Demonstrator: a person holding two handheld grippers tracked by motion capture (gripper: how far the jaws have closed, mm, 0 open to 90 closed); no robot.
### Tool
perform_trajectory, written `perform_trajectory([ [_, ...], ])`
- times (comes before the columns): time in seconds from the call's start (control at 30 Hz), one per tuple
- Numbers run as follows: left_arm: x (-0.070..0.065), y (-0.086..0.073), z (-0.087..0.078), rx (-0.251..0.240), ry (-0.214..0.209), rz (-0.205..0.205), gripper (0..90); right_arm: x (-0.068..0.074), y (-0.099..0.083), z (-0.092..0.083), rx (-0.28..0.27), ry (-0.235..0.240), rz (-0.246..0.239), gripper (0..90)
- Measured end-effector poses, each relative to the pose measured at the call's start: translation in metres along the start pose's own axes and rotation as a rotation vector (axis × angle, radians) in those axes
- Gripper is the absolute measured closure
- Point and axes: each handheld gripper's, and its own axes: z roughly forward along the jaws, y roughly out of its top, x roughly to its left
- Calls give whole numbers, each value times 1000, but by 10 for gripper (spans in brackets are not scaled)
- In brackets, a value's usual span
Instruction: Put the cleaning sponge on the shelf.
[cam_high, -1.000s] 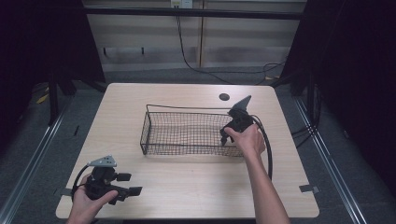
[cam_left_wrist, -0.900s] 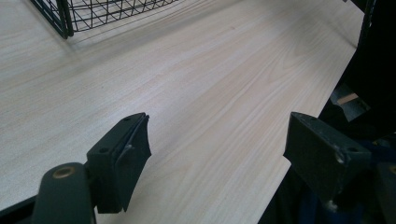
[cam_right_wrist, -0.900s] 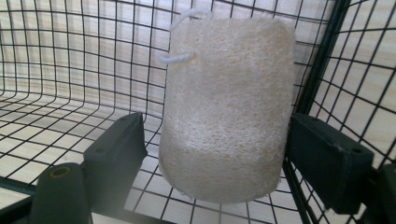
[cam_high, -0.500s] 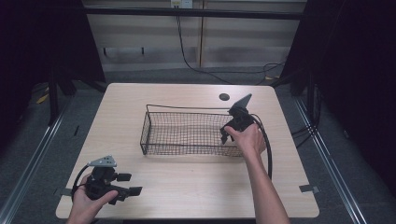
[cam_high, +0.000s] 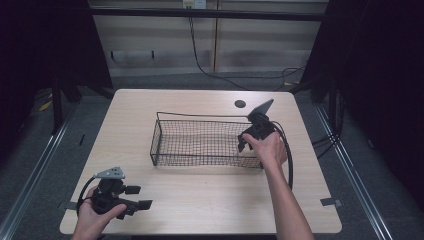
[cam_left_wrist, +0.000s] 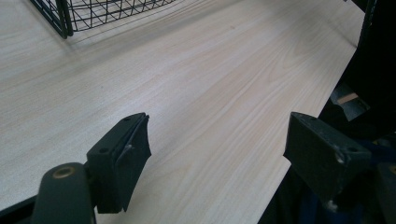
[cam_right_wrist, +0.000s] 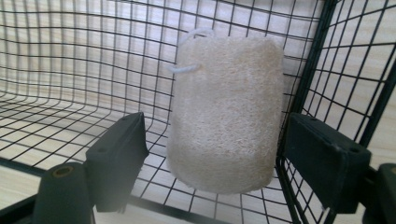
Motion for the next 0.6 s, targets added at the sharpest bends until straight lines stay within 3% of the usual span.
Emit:
perform_trajectory([
  [0.27,0,0,0,4,-1,1,217,2,0,-13,-27,-12,-25,211],
  [0.6,0,0,0,6,-3,2,217,6,-3,-19,-44,17,-72,191],
])
